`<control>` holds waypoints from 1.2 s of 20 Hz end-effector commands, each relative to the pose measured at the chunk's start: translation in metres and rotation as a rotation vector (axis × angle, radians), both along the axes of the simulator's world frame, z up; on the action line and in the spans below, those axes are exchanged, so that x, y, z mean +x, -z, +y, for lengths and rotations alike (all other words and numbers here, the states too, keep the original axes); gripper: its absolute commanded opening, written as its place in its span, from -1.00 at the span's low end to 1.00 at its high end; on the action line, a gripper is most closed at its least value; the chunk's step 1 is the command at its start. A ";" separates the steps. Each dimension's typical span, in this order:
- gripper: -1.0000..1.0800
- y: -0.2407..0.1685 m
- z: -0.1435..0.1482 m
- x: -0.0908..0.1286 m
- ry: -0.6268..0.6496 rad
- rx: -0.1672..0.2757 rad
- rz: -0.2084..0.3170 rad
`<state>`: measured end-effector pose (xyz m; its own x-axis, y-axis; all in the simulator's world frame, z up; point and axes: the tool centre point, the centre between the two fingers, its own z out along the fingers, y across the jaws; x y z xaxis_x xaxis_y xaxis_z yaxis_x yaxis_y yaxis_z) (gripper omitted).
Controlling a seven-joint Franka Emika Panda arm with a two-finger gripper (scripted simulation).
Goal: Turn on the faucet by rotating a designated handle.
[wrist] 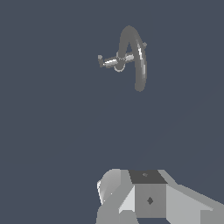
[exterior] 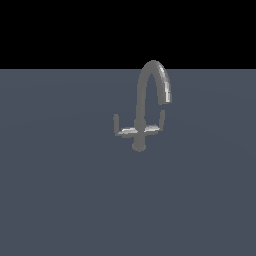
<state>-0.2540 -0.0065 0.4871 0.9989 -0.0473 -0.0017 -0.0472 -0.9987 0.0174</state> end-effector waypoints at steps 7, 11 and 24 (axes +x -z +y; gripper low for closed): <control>-1.00 0.002 -0.003 0.006 0.007 0.016 0.008; -1.00 0.005 -0.008 0.016 0.020 0.044 0.022; -1.00 0.035 -0.041 0.081 0.099 0.229 0.110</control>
<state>-0.1823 -0.0424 0.4570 0.9856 -0.1221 -0.1169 -0.1414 -0.9744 -0.1746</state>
